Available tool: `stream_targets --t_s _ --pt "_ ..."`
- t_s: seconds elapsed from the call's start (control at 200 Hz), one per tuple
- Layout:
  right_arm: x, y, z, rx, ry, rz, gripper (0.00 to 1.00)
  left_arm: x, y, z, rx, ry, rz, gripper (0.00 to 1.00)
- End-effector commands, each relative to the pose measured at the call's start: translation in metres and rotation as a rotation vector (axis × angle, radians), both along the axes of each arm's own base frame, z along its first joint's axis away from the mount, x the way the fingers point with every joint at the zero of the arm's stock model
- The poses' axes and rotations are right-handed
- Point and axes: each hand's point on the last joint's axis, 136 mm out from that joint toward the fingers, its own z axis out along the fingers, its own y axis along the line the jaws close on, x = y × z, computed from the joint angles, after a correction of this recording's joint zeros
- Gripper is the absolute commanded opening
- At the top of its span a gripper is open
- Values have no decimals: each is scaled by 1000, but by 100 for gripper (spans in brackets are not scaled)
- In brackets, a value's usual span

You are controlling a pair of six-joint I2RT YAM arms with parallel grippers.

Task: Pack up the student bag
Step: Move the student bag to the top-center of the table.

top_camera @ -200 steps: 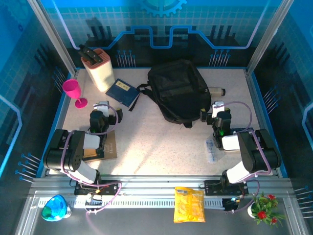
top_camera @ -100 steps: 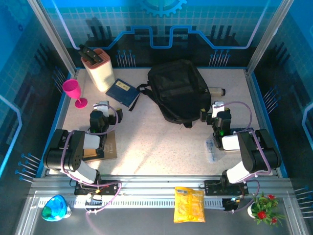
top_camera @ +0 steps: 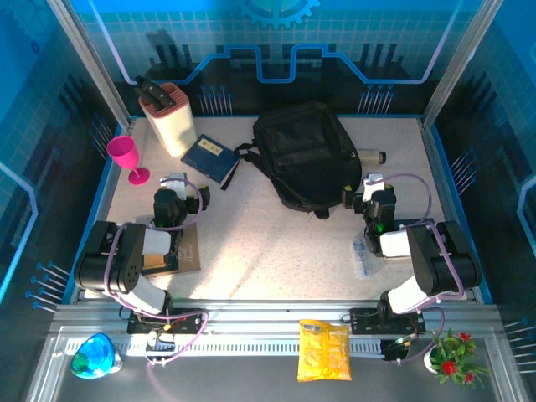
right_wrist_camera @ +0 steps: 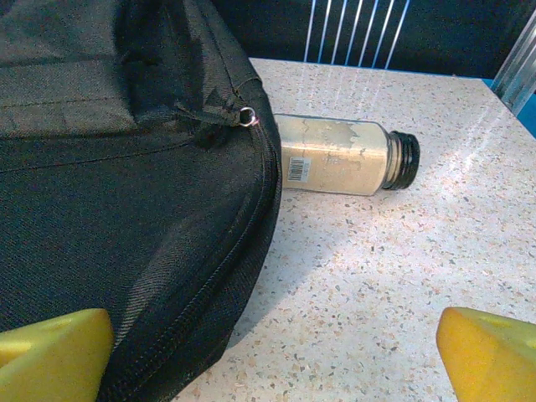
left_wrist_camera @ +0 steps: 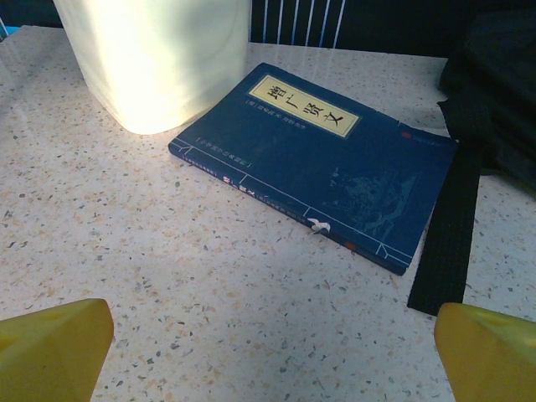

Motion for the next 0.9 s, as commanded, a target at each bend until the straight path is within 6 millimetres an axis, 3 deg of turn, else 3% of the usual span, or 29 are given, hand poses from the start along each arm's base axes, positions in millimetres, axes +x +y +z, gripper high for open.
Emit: stream_targets --t_s 0.0,0.165,0.275,0.39,0.49,0.6,0.7,0.805,0.895 --pt "4 6 14 -9 -48 43 100 1 3 13 16 -48 16 99" --pt "1 14 39 -42 -30 67 100 -3 2 38 39 -53 27 99" --pt "-2 23 69 -58 -54 63 100 -6 1 55 60 -44 53 99" --pt "-3 32 93 60 -15 44 100 -9 -2 75 -23 -37 83 99" --pt "-2 42 97 197 113 21 100 -15 -7 88 -176 -1 117 99" --pt "3 66 79 334 299 49 100 -23 -8 90 -302 86 171 99" --pt "11 103 61 433 469 155 90 -28 -17 85 -386 159 164 99" --pt "17 137 33 438 599 196 87 -30 -42 85 -447 194 39 99" --pt "20 165 10 413 692 220 83 -32 -49 83 -476 220 10 99"
